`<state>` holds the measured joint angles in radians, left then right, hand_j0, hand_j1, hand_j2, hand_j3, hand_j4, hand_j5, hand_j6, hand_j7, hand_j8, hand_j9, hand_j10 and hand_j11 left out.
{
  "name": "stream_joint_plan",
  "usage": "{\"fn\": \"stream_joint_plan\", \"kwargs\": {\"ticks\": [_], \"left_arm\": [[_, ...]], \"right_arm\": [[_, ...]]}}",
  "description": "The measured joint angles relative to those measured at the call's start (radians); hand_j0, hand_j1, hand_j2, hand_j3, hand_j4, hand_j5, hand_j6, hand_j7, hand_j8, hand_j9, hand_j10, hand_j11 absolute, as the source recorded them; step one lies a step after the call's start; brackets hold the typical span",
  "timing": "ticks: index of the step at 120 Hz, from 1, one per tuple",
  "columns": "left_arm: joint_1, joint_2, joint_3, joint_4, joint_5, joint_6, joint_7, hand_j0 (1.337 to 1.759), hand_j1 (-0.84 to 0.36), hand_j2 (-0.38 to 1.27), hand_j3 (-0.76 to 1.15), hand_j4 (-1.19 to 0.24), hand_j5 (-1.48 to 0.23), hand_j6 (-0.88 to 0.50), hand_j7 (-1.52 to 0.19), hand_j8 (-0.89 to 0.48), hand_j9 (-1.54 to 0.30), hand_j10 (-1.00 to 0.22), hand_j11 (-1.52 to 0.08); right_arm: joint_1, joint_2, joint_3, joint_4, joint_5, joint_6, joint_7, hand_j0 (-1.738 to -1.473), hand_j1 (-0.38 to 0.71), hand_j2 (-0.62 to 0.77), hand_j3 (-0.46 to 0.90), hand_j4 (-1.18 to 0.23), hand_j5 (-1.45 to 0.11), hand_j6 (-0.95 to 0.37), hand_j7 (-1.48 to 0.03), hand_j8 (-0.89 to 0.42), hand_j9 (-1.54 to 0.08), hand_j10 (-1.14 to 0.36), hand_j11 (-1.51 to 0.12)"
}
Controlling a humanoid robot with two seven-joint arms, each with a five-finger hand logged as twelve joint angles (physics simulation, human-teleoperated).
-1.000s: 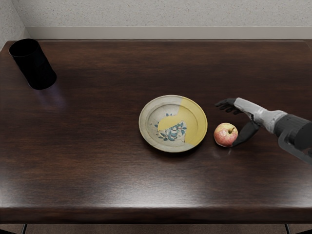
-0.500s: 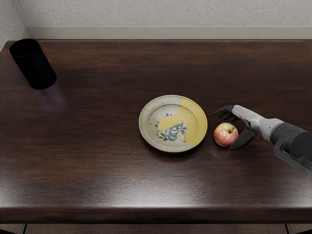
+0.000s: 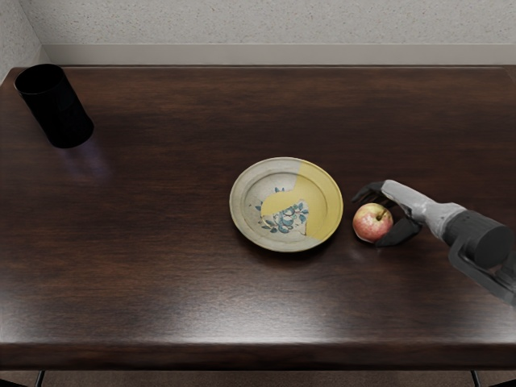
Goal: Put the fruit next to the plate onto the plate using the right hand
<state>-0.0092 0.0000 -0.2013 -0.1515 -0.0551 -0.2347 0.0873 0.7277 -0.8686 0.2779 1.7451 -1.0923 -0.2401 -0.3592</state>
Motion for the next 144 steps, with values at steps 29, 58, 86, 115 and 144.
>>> {"fn": "stream_joint_plan", "kwargs": {"ticks": [29, 58, 86, 115, 144], "left_arm": [[0.000, 0.000, 0.000, 0.000, 0.000, 0.000, 0.000, 1.658, 0.35, 0.00, 0.00, 0.00, 0.00, 0.00, 0.00, 0.00, 0.00, 0.00, 0.00], [0.000, 0.000, 0.000, 0.000, 0.000, 0.000, 0.000, 1.658, 0.35, 0.00, 0.00, 0.00, 0.00, 0.00, 0.00, 0.00, 0.00, 0.00, 0.00], [0.000, 0.000, 0.000, 0.000, 0.000, 0.000, 0.000, 1.658, 0.35, 0.00, 0.00, 0.00, 0.00, 0.00, 0.00, 0.00, 0.00, 0.00, 0.00], [0.000, 0.000, 0.000, 0.000, 0.000, 0.000, 0.000, 1.658, 0.35, 0.00, 0.00, 0.00, 0.00, 0.00, 0.00, 0.00, 0.00, 0.00, 0.00], [0.000, 0.000, -0.001, 0.000, 0.000, 0.000, 0.000, 1.658, 0.35, 0.00, 0.00, 0.00, 0.00, 0.00, 0.00, 0.00, 0.00, 0.00, 0.00]], "right_arm": [[-0.001, 0.001, 0.000, 0.000, -0.003, 0.000, 0.000, -1.655, 0.16, 0.06, 0.00, -0.51, -0.63, -0.32, -0.64, -0.27, -0.65, -0.45, -0.65], [-0.004, 0.000, 0.001, -0.002, -0.001, -0.005, 0.000, -1.654, 0.17, 0.19, 0.00, -0.57, -0.72, -0.34, -0.73, -0.29, -0.74, -0.50, -0.73], [-0.008, 0.000, 0.001, -0.006, 0.001, -0.021, 0.002, -1.655, 0.16, 0.34, 0.00, -0.62, -0.81, -0.41, -0.81, -0.35, -0.83, -0.58, -0.83], [-0.015, 0.002, 0.001, -0.012, -0.002, -0.025, 0.007, -1.653, 0.14, 0.33, 0.00, -0.67, -0.85, -0.40, -0.88, -0.37, -0.89, -0.63, -0.90], [-0.020, 0.024, 0.006, -0.030, -0.021, -0.027, 0.004, -1.645, 0.02, 0.10, 0.00, -0.75, -0.80, -0.44, -0.90, -0.44, -0.88, -0.68, -0.90]]}}
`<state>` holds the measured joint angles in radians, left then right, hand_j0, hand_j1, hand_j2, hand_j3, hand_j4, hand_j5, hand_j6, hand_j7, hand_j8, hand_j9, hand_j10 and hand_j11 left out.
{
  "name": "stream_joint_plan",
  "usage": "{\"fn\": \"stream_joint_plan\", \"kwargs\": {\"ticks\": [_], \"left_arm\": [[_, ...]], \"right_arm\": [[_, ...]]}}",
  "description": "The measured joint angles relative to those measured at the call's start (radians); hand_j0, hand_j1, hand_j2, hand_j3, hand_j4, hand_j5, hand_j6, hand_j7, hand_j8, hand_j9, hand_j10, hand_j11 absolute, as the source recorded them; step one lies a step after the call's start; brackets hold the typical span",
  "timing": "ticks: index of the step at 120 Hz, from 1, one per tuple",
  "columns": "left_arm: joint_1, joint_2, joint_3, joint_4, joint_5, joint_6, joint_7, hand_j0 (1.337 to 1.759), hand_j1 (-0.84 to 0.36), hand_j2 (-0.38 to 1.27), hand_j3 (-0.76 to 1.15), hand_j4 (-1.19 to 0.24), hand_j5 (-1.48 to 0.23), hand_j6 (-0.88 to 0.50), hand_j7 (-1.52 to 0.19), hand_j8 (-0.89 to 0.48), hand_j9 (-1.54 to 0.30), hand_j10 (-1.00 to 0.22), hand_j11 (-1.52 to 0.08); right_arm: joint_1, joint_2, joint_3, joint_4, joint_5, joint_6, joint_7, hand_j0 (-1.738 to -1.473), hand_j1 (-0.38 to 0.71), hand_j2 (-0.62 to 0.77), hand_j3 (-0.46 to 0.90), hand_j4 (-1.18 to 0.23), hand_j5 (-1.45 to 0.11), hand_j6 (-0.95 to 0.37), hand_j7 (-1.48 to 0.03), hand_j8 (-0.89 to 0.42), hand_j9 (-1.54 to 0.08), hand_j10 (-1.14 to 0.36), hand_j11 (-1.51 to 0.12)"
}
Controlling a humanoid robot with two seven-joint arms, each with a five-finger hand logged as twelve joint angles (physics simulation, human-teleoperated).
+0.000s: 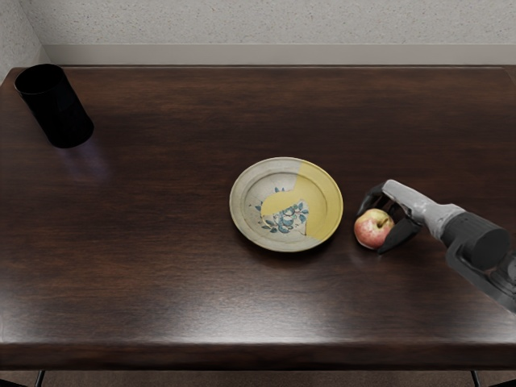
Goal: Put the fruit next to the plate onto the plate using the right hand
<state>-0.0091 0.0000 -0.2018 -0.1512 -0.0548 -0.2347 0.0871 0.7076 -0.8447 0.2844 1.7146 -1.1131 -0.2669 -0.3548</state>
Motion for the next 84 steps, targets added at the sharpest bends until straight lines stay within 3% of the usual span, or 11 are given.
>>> {"fn": "stream_joint_plan", "kwargs": {"ticks": [18, 26, 58, 84], "left_arm": [[0.000, 0.000, 0.000, 0.000, 0.000, 0.000, 0.000, 1.658, 0.35, 0.00, 0.00, 0.00, 0.00, 0.00, 0.00, 0.00, 0.00, 0.00, 0.00], [0.000, 0.000, 0.000, 0.000, 0.000, 0.000, 0.000, 1.658, 0.35, 0.00, 0.00, 0.00, 0.00, 0.00, 0.00, 0.00, 0.00, 0.00, 0.00], [0.000, 0.000, 0.001, 0.000, 0.000, 0.000, 0.000, 1.658, 0.35, 0.00, 0.00, 0.00, 0.00, 0.00, 0.00, 0.00, 0.00, 0.00, 0.00], [0.000, 0.000, 0.001, 0.000, 0.000, 0.000, 0.000, 1.658, 0.35, 0.00, 0.00, 0.00, 0.00, 0.00, 0.00, 0.00, 0.00, 0.00, 0.00]], "right_arm": [[0.008, 0.000, 0.015, -0.008, 0.038, 0.044, 0.001, -1.647, 0.04, 0.21, 0.00, -0.77, -0.78, -0.46, -0.91, -0.47, -0.86, -0.69, -0.89], [0.013, -0.003, 0.028, -0.010, 0.070, 0.071, 0.004, -1.650, 0.09, 0.27, 0.00, -0.72, -0.82, -0.40, -0.91, -0.39, -0.89, -0.64, -0.92], [0.020, -0.032, 0.120, -0.018, 0.159, 0.198, 0.007, -1.653, 0.15, 0.32, 0.00, -0.61, -0.92, -0.38, -0.91, -0.31, -0.93, -0.59, -0.95], [0.028, -0.088, 0.185, -0.031, 0.233, 0.309, 0.008, -1.655, 0.18, 0.37, 0.00, -0.63, -0.96, -0.36, -0.91, -0.29, -0.96, -0.55, -0.98]]}}
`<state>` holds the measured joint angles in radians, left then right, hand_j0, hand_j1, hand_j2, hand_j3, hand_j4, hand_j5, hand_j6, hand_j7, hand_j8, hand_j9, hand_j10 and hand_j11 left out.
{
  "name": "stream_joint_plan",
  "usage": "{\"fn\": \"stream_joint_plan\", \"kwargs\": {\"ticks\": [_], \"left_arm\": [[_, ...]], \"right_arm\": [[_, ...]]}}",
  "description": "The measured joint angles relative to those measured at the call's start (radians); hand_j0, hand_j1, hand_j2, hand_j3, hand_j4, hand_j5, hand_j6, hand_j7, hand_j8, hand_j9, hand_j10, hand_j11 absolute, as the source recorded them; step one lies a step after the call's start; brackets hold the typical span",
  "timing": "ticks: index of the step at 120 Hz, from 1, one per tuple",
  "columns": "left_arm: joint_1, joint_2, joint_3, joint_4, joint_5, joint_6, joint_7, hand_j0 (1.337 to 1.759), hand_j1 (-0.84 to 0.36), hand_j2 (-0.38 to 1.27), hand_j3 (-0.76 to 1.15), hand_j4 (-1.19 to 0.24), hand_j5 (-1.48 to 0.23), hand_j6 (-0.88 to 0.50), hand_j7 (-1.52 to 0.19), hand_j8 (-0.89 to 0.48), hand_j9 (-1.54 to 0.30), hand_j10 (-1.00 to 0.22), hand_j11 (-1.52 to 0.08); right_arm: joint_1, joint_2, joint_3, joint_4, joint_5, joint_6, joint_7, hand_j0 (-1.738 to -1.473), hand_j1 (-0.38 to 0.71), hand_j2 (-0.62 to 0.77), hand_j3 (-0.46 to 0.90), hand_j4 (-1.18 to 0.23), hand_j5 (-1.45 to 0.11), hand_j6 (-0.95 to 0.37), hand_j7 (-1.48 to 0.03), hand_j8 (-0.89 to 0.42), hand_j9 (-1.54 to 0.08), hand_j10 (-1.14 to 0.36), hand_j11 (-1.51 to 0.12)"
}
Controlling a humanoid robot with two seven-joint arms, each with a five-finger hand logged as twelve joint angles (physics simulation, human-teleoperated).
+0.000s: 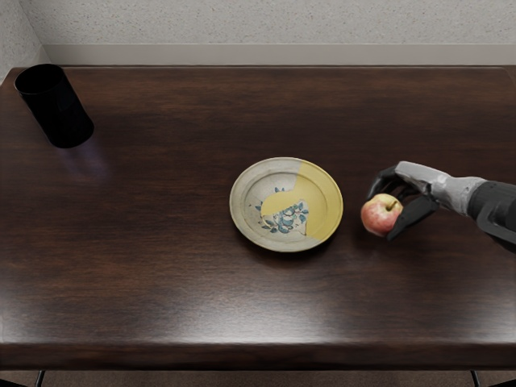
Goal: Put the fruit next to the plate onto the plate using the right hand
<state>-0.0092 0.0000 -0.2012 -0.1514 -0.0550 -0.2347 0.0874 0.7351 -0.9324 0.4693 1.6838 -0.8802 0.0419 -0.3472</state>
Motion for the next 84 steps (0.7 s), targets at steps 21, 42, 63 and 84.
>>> {"fn": "stream_joint_plan", "kwargs": {"ticks": [21, 42, 63, 84], "left_arm": [[0.000, 0.000, 0.000, 0.000, 0.000, 0.000, 0.000, 1.658, 0.35, 0.00, 0.00, 0.00, 0.00, 0.00, 0.00, 0.00, 0.00, 0.00, 0.00], [0.000, 0.000, 0.000, 0.000, 0.000, 0.000, 0.000, 1.658, 0.35, 0.00, 0.00, 0.00, 0.00, 0.00, 0.00, 0.00, 0.00, 0.00, 0.00], [0.000, 0.000, 0.000, 0.000, 0.000, 0.000, 0.000, 1.658, 0.35, 0.00, 0.00, 0.00, 0.00, 0.00, 0.00, 0.00, 0.00, 0.00, 0.00], [0.000, 0.000, 0.000, 0.000, 0.000, 0.000, 0.000, 1.658, 0.35, 0.00, 0.00, 0.00, 0.00, 0.00, 0.00, 0.00, 0.00, 0.00, 0.00]], "right_arm": [[0.026, -0.020, 0.036, -0.004, 0.086, 0.092, 0.000, -1.656, 0.16, 0.34, 0.00, -0.64, -0.97, -0.37, -0.91, -0.29, -0.97, -0.56, -1.00], [0.047, -0.019, 0.073, -0.008, 0.144, 0.147, 0.000, -1.657, 0.16, 0.33, 0.00, -0.64, -0.98, -0.37, -0.91, -0.29, -0.98, -0.56, -1.00], [0.075, 0.004, 0.082, -0.012, 0.177, 0.157, -0.001, -1.656, 0.15, 0.31, 0.00, -0.65, -0.98, -0.37, -0.91, -0.29, -0.99, -0.56, -1.00], [0.105, 0.064, 0.083, -0.031, 0.185, 0.156, -0.001, -1.657, 0.15, 0.33, 0.00, -0.65, -0.99, -0.38, -0.92, -0.29, -0.99, -0.56, -1.01]]}}
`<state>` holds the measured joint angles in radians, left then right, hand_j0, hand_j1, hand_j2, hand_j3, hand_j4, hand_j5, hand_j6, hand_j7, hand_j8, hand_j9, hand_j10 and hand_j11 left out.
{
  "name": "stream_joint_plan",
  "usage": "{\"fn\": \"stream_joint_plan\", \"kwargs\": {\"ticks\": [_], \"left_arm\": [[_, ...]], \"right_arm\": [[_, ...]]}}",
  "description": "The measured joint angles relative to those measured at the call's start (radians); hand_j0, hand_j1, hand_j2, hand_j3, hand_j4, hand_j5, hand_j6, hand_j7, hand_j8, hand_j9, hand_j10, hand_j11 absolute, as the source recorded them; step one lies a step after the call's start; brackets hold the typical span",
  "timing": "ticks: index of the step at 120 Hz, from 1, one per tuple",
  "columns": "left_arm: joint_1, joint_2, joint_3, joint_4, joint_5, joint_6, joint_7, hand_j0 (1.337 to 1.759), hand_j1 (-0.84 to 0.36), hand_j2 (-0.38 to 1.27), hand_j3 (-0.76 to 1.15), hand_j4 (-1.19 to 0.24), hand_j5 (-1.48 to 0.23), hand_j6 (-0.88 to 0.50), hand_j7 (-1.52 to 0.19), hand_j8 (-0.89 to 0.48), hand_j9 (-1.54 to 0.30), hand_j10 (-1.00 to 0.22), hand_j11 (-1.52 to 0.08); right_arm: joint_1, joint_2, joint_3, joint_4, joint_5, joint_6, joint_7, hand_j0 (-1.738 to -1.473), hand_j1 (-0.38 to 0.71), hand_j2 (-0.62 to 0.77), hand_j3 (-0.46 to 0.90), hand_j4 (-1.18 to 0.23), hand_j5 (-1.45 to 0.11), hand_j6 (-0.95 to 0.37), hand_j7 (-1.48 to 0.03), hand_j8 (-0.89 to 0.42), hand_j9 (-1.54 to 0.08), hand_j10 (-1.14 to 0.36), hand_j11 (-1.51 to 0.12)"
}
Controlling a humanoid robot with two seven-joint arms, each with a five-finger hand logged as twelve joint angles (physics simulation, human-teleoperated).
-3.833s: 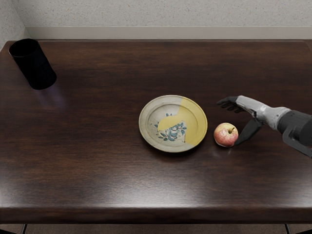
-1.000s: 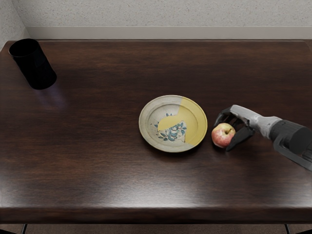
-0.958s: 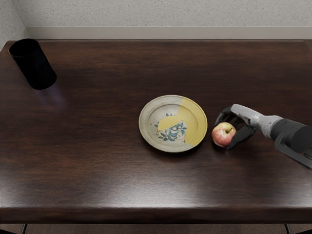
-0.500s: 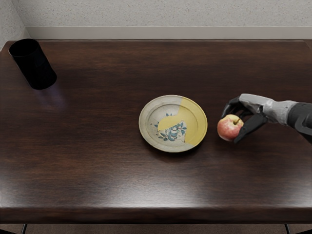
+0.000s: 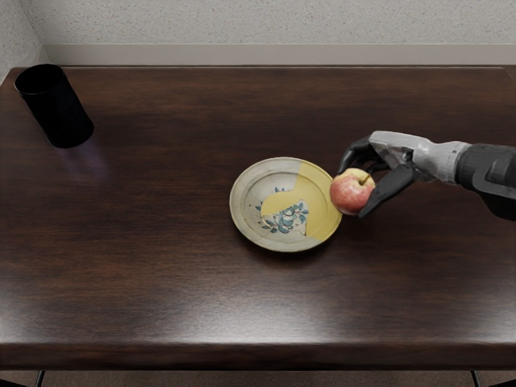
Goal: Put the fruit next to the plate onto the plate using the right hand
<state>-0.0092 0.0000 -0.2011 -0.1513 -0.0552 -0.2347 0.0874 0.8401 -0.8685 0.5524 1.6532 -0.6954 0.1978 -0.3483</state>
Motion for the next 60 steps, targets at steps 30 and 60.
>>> {"fn": "stream_joint_plan", "kwargs": {"ticks": [30, 60], "left_arm": [[0.000, 0.000, 0.000, 0.000, 0.000, 0.000, 0.000, 1.658, 0.35, 0.00, 0.00, 0.00, 0.00, 0.00, 0.00, 0.00, 0.00, 0.00, 0.00], [0.000, 0.000, 0.000, 0.000, 0.000, 0.000, 0.000, 1.658, 0.35, 0.00, 0.00, 0.00, 0.00, 0.00, 0.00, 0.00, 0.00, 0.00, 0.00]], "right_arm": [[0.029, 0.110, -0.002, -0.036, 0.000, -0.032, -0.006, -1.658, 0.18, 0.36, 0.00, -0.65, -1.01, -0.36, -0.92, -0.27, -1.00, -0.54, -1.02], [0.035, 0.195, -0.013, -0.050, -0.015, -0.077, -0.010, -1.658, 0.18, 0.36, 0.00, -0.66, -1.02, -0.34, -0.92, -0.26, -1.00, -0.52, -1.02]]}}
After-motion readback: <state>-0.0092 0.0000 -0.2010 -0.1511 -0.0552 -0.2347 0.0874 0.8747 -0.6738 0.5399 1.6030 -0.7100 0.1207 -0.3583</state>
